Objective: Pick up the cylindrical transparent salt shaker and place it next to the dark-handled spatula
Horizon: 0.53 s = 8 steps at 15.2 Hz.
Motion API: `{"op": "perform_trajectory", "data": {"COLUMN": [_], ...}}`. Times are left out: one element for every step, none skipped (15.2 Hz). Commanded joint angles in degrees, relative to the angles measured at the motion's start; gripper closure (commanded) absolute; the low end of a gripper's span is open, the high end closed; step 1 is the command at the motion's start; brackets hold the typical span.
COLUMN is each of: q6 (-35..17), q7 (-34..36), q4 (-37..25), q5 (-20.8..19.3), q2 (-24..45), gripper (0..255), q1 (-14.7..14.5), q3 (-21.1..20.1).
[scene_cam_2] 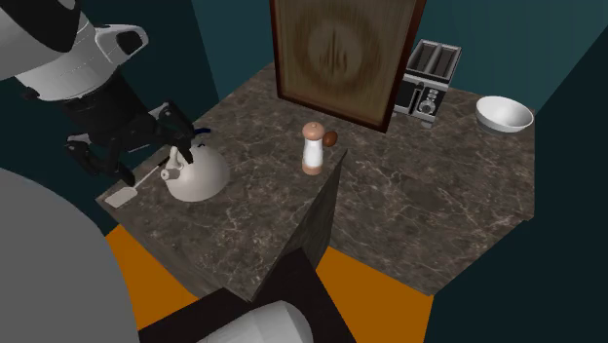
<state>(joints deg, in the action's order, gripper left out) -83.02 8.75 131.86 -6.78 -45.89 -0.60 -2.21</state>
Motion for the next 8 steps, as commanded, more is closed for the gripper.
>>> {"op": "perform_trajectory", "data": {"q6": [0.0, -1.28, -2.58, -3.89, -5.22, -6.57, -7.93, -9.29], "q7": [0.0, -1.26, -2.5, -3.73, -4.95, -6.17, -7.39, -8.59], "q4": [0.0, 0.61, 1.14, 1.6, 1.98, 2.29, 2.52, 2.67], "q5": [0.0, -0.83, -1.64, -2.42, -3.19, -3.91, -4.6, -5.26], "q2": [0.0, 0.36, 0.8, 1.33, 1.94, 2.64, 3.42, 4.28], "gripper": [0, 0, 0, 0, 0, 0, 0, 0], "q1": [0.0, 0.3, 0.61, 0.91, 1.22, 1.53, 1.85, 2.14], "q3": [0.0, 1.25, 2.51, 3.76, 5.02, 6.28, 7.52, 8.78]}}
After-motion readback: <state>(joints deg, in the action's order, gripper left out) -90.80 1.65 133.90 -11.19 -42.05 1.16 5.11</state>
